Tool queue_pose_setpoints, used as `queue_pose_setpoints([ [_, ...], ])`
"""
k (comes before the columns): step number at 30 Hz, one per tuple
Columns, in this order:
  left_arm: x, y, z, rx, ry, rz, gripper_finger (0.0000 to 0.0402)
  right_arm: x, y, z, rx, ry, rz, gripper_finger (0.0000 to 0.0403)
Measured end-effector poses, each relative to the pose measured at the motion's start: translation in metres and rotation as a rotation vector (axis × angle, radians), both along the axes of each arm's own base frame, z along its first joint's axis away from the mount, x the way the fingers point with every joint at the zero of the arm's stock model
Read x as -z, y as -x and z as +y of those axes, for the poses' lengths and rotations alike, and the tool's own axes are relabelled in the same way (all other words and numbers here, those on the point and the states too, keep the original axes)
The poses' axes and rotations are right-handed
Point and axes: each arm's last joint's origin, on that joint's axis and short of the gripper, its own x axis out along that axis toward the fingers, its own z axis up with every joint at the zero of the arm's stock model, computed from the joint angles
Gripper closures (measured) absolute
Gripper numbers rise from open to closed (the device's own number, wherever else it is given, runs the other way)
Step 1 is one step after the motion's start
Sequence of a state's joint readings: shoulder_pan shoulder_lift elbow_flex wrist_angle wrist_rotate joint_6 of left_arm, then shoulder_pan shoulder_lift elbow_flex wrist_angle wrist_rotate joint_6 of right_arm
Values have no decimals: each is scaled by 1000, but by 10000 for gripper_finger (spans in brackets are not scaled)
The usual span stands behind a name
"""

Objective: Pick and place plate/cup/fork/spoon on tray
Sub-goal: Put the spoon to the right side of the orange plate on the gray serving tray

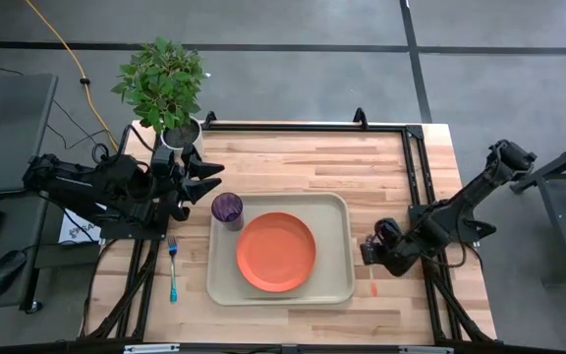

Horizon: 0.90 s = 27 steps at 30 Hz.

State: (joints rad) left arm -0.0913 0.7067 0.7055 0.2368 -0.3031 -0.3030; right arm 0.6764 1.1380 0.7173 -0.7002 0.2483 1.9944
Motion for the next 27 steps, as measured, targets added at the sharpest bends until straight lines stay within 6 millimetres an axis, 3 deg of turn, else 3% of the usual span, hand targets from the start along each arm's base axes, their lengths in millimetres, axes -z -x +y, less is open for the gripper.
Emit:
queue_pose_setpoints([
  [5,0,0,0,0,0,0,232,-13,-24,-12,0,31,-143,403],
  [10,0,0,0,0,0,0,232,-40,-46,-26,-41,84,-224,403],
  [17,0,0,0,0,0,-1,232,-69,-83,-38,-130,205,-110,403],
  [20,0,0,0,0,0,0,232,-60,-96,-39,-135,241,-20,403],
  [27,0,0,0,0,0,0,232,-19,-118,-31,-84,204,147,403],
])
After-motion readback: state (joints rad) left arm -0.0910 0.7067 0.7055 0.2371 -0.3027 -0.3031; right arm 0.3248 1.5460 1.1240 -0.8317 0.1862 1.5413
